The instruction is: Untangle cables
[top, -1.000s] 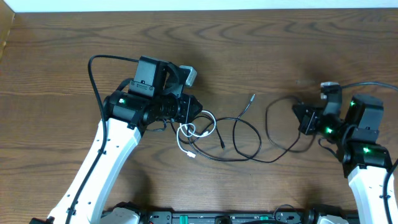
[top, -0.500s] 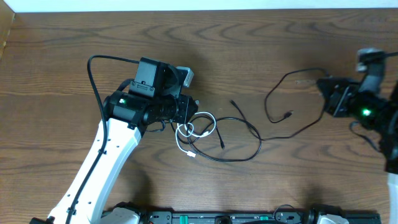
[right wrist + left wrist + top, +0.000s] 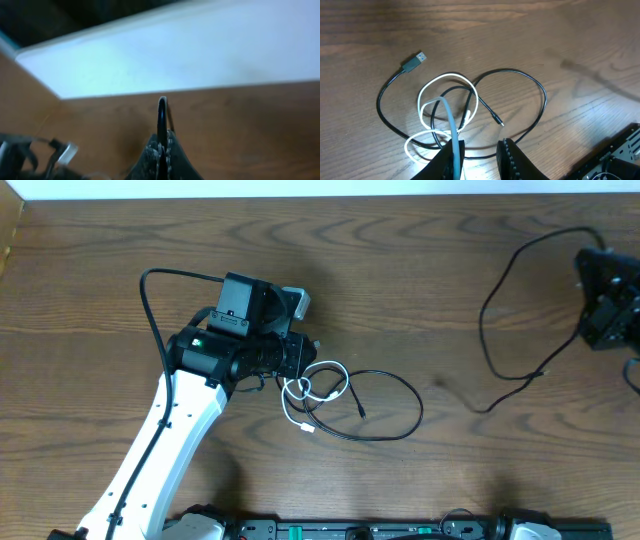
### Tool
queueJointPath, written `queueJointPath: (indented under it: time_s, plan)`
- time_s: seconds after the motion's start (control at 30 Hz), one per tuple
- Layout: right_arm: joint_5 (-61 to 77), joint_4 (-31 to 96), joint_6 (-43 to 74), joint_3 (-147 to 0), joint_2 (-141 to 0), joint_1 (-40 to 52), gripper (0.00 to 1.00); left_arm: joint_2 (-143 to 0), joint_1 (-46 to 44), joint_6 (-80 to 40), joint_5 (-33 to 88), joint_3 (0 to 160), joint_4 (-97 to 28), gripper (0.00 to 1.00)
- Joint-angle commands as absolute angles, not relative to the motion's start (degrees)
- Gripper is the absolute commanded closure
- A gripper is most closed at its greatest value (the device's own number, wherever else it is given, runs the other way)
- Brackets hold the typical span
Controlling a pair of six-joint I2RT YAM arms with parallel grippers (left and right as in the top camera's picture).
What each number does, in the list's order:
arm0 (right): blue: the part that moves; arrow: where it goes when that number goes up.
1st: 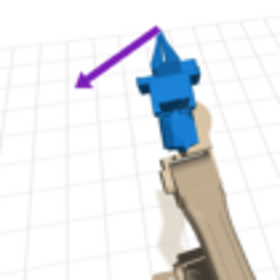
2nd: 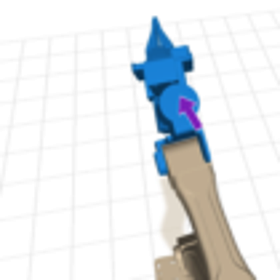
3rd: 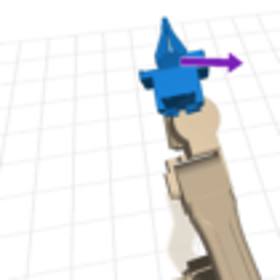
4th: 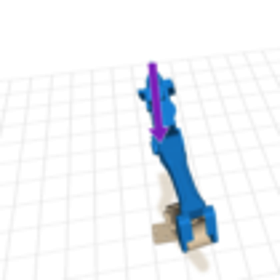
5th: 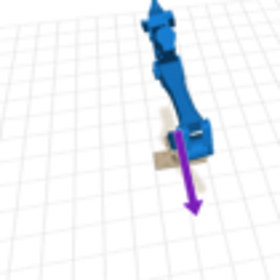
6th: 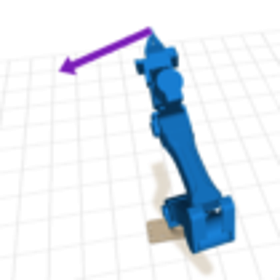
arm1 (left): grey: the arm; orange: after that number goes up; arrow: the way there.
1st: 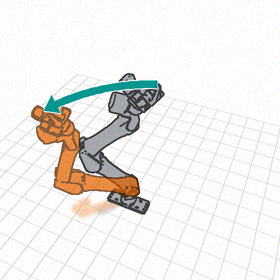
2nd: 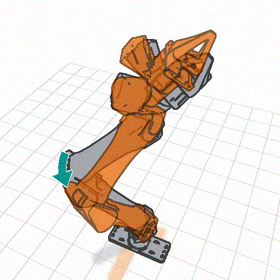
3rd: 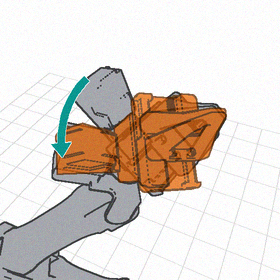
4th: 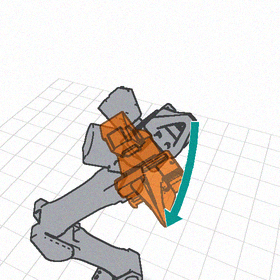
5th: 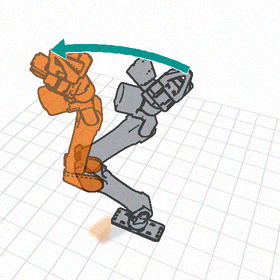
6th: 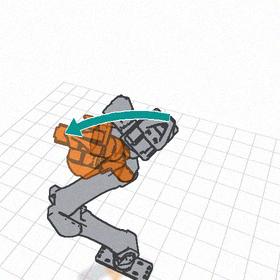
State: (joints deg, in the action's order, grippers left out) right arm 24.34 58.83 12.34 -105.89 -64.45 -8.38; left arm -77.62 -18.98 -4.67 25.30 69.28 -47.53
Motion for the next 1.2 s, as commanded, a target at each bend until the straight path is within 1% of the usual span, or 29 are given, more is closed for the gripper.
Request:
queueJointPath:
  time_s: [0.0,0.13,0.33,0.5,0.6,0.8,1.0,1.03,1.07,1.13,1.17]
  plan:
    - [13.1,57.4,11.7,-107.0,-64.8,-9.1,0.99,-77.5,-19.0,-5.0,24.6,68.8,-47.5,0.73]
    - [-3.6,57.6,11.5,-107.0,-66.8,-9.2,0.99,-77.5,-19.0,-5.0,24.6,68.8,-47.5,0.72]
    - [-24.2,57.6,6.3,-106.5,-74.3,-9.7,0.99,-77.5,-19.0,-5.0,24.6,68.8,-47.6,0.73]
    - [-36.0,57.4,5.9,-106.5,-83.1,-12.8,0.99,-77.5,-19.0,-5.0,24.6,68.8,-48.1,0.72]
    - [-38.1,57.8,5.9,-106.5,-87.4,-15.2,0.99,-77.5,-19.0,-5.0,24.6,68.8,-48.4,0.73]
    - [-37.4,59.1,12.4,-106.5,-93.8,-21.8,0.99,-77.5,-19.0,-5.0,24.6,68.8,-48.6,0.73]
    - [-28.6,60.2,13.7,-106.5,-97.6,-27.6,0.99,-77.5,-19.0,-5.0,24.6,68.8,-48.6,0.72]
    - [-26.3,60.2,13.7,-106.5,-97.9,-28.3,0.96,-77.5,-19.0,-5.0,24.6,68.8,-48.6,0.72]
    - [-23.6,60.0,13.7,-106.5,-98.2,-29.0,0.82,-77.5,-19.0,-5.0,24.6,68.8,-48.6,0.73]
    - [-18.2,60.0,13.7,-106.5,-98.3,-29.9,0.4,-77.5,-19.0,-5.0,24.6,68.8,-48.6,0.73]
    - [-14.9,60.0,13.7,-106.5,-98.3,-30.3,0.29,-77.5,-19.0,-5.0,24.6,68.8,-48.6,0.73]
